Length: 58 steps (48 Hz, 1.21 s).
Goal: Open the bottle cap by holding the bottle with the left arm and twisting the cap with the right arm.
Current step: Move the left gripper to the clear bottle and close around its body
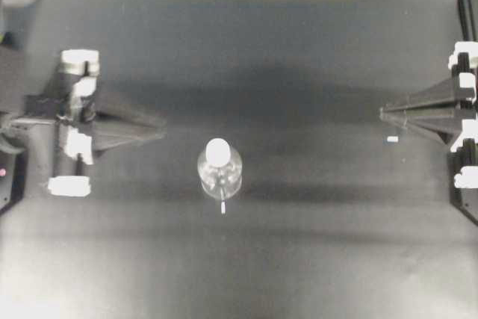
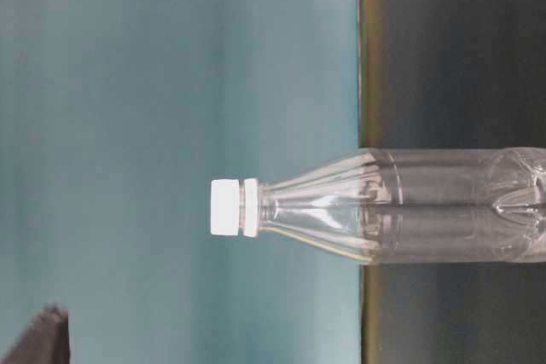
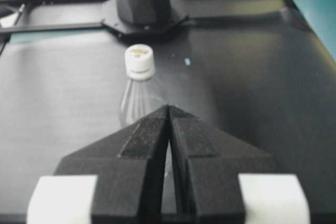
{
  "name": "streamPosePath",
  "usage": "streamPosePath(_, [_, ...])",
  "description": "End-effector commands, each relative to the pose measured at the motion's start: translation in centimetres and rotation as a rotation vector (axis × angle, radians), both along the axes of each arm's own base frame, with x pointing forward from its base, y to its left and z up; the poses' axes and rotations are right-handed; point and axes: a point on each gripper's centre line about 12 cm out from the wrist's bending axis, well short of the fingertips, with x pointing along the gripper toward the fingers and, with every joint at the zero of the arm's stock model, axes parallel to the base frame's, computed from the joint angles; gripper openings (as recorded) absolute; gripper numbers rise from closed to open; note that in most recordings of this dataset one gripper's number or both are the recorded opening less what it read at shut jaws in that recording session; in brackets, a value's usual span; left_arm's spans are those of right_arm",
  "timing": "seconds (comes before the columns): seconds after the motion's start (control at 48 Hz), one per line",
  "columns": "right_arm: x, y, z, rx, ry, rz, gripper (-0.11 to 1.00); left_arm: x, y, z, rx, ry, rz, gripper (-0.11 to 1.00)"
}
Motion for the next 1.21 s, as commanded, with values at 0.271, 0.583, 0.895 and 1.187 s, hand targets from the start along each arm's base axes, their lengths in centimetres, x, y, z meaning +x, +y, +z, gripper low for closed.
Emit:
streamPosePath(0.271, [0.3, -1.3, 0.8, 0.013, -0.016, -0.064, -0.01, 5.0, 0.5, 0.2, -0.025, -0.119, 0.006, 0.99])
streamPosePath(0.583, [0.4, -1.5, 0.4, 0.075, 0.0, -0.082, -0.01, 7.8, 0.5, -5.9, -0.062, -0.021, 0.0, 0.98])
streamPosePath(0.895, [0.9, -1.6, -0.3, 0.098, 0.031, -0.086, -0.01, 8.7, 0.0, -12.0, -0.133, 0.104, -0.011, 0.99])
streamPosePath(1.187, [1.1, -1.6, -1.0, 0.132, 0.047, -0.092, -0.01, 9.5, -1.3, -19.2, -0.197, 0.281, -0.026, 0.99])
